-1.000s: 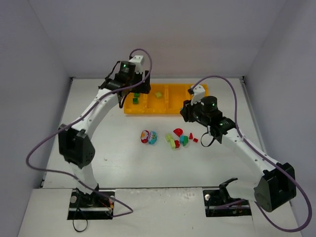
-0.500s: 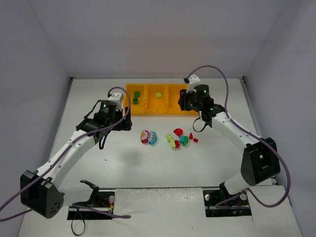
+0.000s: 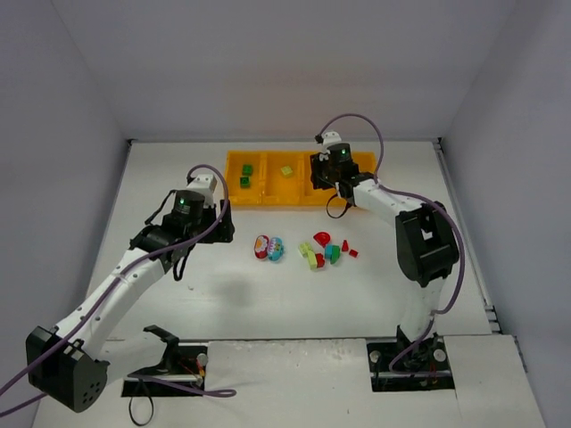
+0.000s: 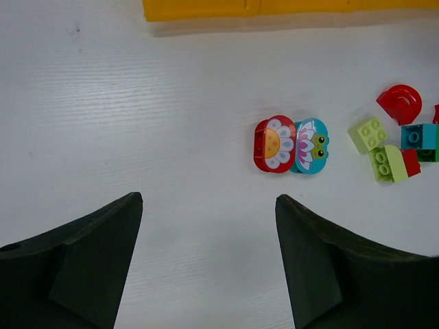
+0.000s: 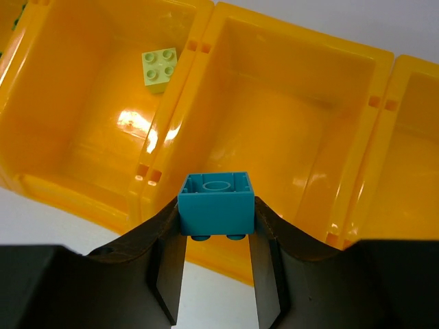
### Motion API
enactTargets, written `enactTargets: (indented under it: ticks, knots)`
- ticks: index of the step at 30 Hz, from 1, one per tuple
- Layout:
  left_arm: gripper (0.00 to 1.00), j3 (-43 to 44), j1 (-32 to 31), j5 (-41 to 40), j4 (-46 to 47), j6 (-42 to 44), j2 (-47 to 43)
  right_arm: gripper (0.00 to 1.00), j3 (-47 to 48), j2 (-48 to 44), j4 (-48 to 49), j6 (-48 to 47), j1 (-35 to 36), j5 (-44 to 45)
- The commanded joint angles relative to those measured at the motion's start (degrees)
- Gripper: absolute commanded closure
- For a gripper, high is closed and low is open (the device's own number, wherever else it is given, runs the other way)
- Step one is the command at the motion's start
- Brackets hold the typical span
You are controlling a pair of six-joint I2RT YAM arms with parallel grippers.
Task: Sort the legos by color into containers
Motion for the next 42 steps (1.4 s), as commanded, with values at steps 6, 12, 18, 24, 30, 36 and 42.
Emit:
enactTargets:
  ticks: [6,12,18,24,30,36,42]
  knots:
    - [0.28,1.0,-0.4,-0.5,3.0,-0.3,-0.4,0.68,7.9,3.6,4.6,0.6,-0.4,2.6]
    - [0.28,1.4,-0.4,0.2,3.5,-0.2,0.2,0.51,7.8,2.4,4.5,0.1,-0.4,1.5]
    - [0.28,1.6,-0.4,0.4,3.8,-0.4,0.9,0.37,6.5,-0.3,4.3,-1.0,-0.4,1.8]
    - [0.28,1.5,-0.4,0.4,3.8,-0.3,0.2,0.36,1.3,-7.5,4.2,-2.8,-0.1,-1.3]
    - [0.28,1.1,-0.4,2.8,3.9,-0.1,-0.8,0.37,-9.9,-18.4,5.7,-10.0,3.9,-9.0]
    - [0.28,2.5,-0.4,4.8,0.9,0.5,-1.1,0.31,-17.7,-24.0,3.5,-16.8,10.5,-11.8]
    - [0.28,3.2,-0.4,4.0,-2.7,0.8,-4.6,0.08,-19.1,-22.7,-1.4,-19.8,14.2,-15.8]
